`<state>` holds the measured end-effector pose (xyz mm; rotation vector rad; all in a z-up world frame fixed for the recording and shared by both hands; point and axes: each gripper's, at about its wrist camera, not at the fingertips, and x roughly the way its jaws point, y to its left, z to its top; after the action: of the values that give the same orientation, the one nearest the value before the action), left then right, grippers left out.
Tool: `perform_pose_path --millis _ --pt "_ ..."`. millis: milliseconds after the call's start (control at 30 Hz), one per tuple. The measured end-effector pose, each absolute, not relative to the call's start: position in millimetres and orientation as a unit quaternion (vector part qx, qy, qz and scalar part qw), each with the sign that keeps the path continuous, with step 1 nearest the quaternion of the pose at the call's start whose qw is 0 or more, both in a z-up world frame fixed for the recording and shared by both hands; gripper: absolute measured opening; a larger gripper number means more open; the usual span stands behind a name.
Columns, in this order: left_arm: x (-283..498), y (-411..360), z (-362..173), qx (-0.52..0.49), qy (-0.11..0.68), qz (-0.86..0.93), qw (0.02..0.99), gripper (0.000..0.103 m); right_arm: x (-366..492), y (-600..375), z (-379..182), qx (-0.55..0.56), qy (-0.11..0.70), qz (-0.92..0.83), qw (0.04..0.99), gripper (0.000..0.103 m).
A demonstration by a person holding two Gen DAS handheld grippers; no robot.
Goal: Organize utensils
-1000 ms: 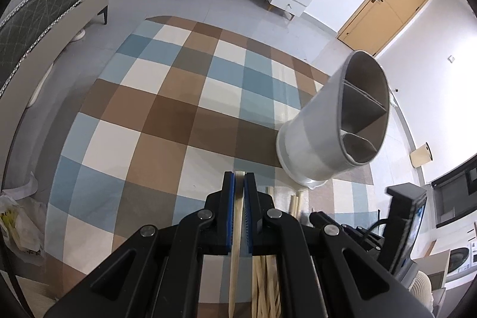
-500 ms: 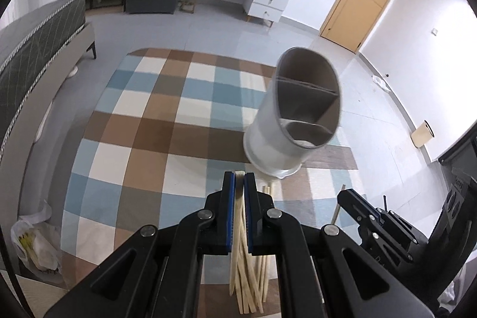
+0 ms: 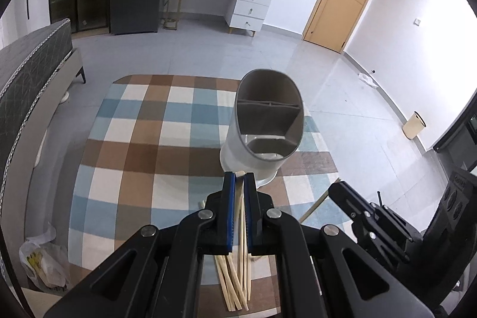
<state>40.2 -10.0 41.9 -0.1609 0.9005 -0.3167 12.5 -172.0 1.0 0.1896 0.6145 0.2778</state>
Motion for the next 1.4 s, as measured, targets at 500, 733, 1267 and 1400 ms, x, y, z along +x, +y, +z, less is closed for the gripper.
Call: perform_pose_path --millis 500,733,1267,1400 --pt "64.1 -16.4 88.0 -0.054 0.407 -0.186 0.893 0.000 37.1 -184.5 59.3 0.082 0.245 0.141 0.956 0.003" --pt "82.3 20.9 47.2 -0.065 0.432 -0.159 0.885 0.008 35.4 -190.1 60.9 0.084 0.247 0.154 0.953 0.003" --pt "124.3 22.5 -108.8 -0.043 0.623 -0.080 0.777 0.034 42.1 -202.7 14.9 0.120 0.298 0.160 0.933 0.003" --pt "126.2 14.1 -120.2 -0.029 0.634 -0.072 0.769 0.034 42.6 -207.5 13.8 0.126 0.298 0.162 0.932 0.003"
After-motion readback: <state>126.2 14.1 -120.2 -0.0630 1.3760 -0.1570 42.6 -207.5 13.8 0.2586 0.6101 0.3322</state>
